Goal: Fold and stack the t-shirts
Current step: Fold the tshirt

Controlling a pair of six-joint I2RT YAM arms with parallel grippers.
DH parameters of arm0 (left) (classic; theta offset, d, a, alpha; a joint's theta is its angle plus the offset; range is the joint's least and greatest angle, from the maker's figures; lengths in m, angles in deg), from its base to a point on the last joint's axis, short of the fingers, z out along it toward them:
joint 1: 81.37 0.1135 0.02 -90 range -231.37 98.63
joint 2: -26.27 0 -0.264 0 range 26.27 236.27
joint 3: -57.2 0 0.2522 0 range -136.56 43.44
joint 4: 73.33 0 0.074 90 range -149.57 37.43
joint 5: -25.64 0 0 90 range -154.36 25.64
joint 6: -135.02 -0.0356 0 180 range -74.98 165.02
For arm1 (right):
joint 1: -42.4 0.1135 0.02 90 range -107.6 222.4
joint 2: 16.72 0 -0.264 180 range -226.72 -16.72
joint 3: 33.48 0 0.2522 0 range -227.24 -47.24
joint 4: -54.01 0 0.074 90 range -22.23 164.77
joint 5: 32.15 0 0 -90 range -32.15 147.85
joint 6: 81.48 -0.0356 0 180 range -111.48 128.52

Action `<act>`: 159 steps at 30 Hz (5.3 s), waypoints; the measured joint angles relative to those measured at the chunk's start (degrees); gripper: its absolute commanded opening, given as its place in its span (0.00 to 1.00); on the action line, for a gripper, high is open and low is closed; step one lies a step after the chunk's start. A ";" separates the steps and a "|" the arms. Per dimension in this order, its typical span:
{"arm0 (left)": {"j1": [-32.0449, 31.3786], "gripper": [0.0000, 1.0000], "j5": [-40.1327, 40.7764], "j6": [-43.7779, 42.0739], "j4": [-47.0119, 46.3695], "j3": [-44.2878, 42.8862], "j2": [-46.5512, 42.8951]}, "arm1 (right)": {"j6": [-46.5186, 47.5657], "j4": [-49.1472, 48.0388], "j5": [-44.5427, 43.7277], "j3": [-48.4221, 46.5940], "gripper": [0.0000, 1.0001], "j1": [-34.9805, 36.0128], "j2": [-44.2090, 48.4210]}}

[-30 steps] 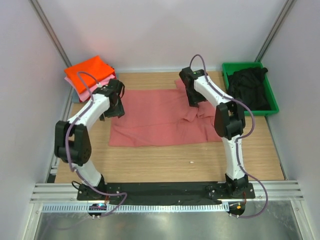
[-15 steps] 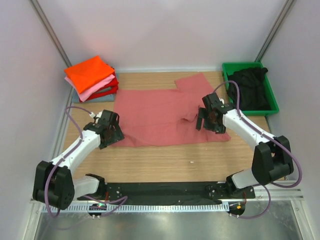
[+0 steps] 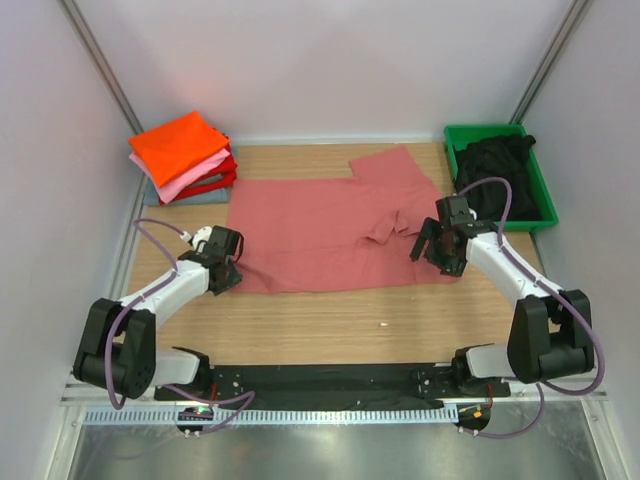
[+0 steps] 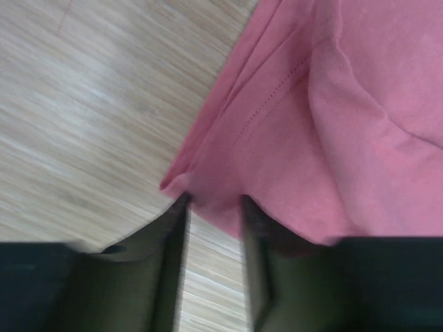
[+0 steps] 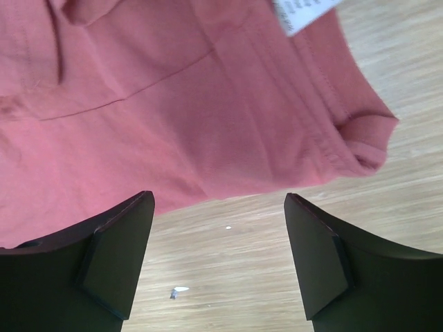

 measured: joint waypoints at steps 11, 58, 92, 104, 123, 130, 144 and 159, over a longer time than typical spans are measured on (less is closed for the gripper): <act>0.11 0.00 1.70 -0.04 -1.49 0.00 0.96 | -3.76 -5.01 2.08 10.03 0.68 -10.45 5.14; 1.18 0.73 -2.60 -3.85 27.71 -18.60 -37.66 | -6.47 -0.11 5.44 6.34 0.58 -15.58 23.23; 1.77 0.66 -10.01 -16.31 21.51 -13.57 -38.21 | -0.55 -11.74 4.63 -12.22 0.55 0.37 -19.85; 2.16 0.65 -9.90 -16.33 21.51 -13.57 -38.21 | -0.52 -12.68 3.78 -12.13 0.48 0.37 -19.74; 2.32 0.63 -9.88 -16.31 21.51 -13.57 -38.21 | -0.09 -14.25 3.80 -11.41 0.45 0.37 -19.78; 2.38 0.63 -9.88 -16.31 21.51 -13.57 -38.21 | 0.09 -14.27 3.78 -8.41 0.51 0.37 -19.78; 2.69 0.63 -9.88 -16.33 21.51 -13.57 -38.21 | -0.11 -15.43 5.25 -7.85 0.36 0.39 -19.78; 2.69 0.63 -9.90 -16.33 21.49 -13.57 -38.21 | 4.11 -10.14 1.66 -21.05 0.14 0.46 -23.54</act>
